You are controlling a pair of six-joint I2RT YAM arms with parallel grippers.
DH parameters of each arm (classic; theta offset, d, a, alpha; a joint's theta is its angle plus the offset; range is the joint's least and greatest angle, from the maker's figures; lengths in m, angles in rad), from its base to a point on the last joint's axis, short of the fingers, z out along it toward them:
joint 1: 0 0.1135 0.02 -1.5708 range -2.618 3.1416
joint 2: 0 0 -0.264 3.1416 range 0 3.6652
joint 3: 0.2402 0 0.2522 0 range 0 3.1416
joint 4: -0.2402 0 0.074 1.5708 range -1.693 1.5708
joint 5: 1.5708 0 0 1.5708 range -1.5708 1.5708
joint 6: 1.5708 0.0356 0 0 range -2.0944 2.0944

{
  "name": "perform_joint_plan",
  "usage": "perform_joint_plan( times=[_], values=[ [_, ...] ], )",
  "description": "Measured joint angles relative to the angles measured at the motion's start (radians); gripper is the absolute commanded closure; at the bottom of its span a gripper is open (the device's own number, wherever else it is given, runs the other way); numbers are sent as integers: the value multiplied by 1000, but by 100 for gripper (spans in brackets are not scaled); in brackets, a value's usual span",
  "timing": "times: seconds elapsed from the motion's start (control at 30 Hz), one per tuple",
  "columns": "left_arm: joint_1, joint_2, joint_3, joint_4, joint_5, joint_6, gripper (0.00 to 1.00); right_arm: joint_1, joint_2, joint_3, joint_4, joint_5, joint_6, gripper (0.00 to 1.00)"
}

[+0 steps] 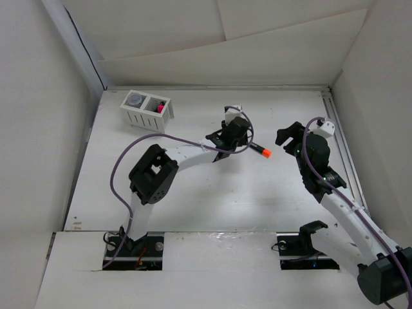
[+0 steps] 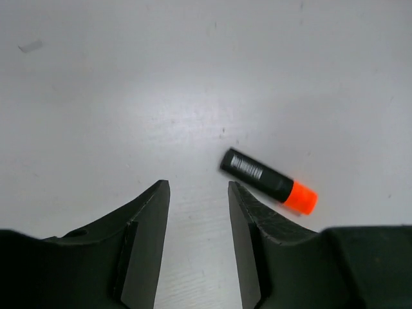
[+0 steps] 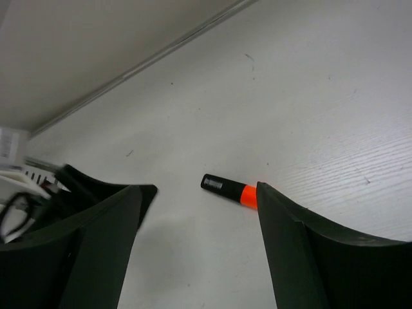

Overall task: Sort the stationery into containers
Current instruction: Move the pen to the center of the board.

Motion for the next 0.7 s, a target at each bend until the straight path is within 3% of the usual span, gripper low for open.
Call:
perform_joint_plan(
  times=[0.17,0.7],
  values=[
    [-46,116,6,-10,58,-103,57,-23,-5,8,-10,-8,2,16],
    [-53,314,226,-27,74,-217,53,-34,-34,18,-37,-85,15,16]
  ],
)
